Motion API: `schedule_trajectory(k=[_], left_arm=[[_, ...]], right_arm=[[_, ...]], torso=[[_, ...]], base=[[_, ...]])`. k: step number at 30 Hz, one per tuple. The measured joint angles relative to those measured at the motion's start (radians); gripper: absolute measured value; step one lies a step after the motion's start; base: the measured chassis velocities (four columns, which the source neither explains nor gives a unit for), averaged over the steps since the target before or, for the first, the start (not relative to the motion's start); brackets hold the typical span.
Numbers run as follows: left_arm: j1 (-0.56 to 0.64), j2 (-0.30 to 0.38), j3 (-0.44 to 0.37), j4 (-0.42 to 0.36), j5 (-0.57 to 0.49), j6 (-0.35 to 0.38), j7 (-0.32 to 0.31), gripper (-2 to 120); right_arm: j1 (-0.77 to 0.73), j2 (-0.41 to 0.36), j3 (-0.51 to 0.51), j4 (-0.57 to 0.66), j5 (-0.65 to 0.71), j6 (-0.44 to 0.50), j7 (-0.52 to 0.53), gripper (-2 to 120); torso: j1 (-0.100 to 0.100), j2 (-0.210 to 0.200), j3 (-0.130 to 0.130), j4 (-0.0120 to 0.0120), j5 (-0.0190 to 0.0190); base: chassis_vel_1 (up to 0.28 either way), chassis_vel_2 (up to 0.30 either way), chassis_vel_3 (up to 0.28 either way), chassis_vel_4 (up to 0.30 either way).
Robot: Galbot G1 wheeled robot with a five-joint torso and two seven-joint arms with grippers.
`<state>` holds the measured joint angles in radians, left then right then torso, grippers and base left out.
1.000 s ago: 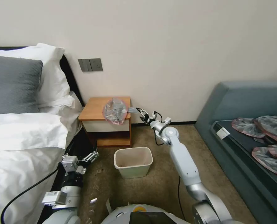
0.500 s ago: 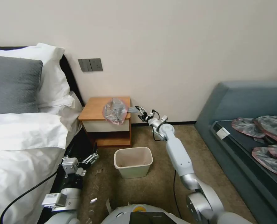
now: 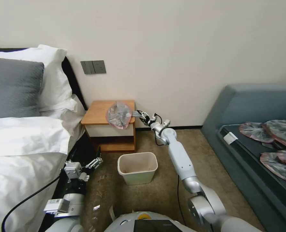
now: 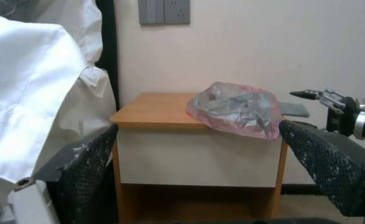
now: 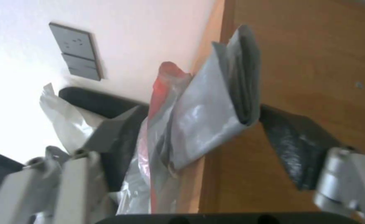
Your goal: Pick up the garbage bag from the table and place it over the trash can.
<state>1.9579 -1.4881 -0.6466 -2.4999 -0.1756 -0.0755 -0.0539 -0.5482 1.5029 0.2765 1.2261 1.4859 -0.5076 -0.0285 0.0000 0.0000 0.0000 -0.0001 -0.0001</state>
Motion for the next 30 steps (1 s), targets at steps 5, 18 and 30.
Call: schedule_trajectory(k=[5, 18, 30], left_arm=[[-0.006, -0.002, 0.001, 0.000, 0.000, -0.002, 0.000, 99], [-0.007, 0.002, -0.001, 0.000, -0.001, -0.010, 0.000, 99], [-0.009, 0.002, 0.002, 0.000, 0.000, -0.016, 0.000, 99]], right_arm=[[0.005, 0.007, -0.006, -0.002, -0.014, 0.003, -0.004, 55], [0.009, 0.022, -0.007, 0.002, -0.029, 0.012, -0.004, 7], [-0.055, 0.009, 0.001, 0.100, -0.023, 0.026, 0.034, 0]], torso=[[0.000, 0.000, 0.000, 0.0001, 0.0000], [0.000, 0.000, 0.000, 0.0001, 0.0000], [0.000, 0.000, 0.000, 0.0001, 0.0001]], base=[[0.000, 0.000, 0.000, 0.000], [0.000, 0.000, 0.000, 0.000], [0.000, 0.000, 0.000, 0.000]])
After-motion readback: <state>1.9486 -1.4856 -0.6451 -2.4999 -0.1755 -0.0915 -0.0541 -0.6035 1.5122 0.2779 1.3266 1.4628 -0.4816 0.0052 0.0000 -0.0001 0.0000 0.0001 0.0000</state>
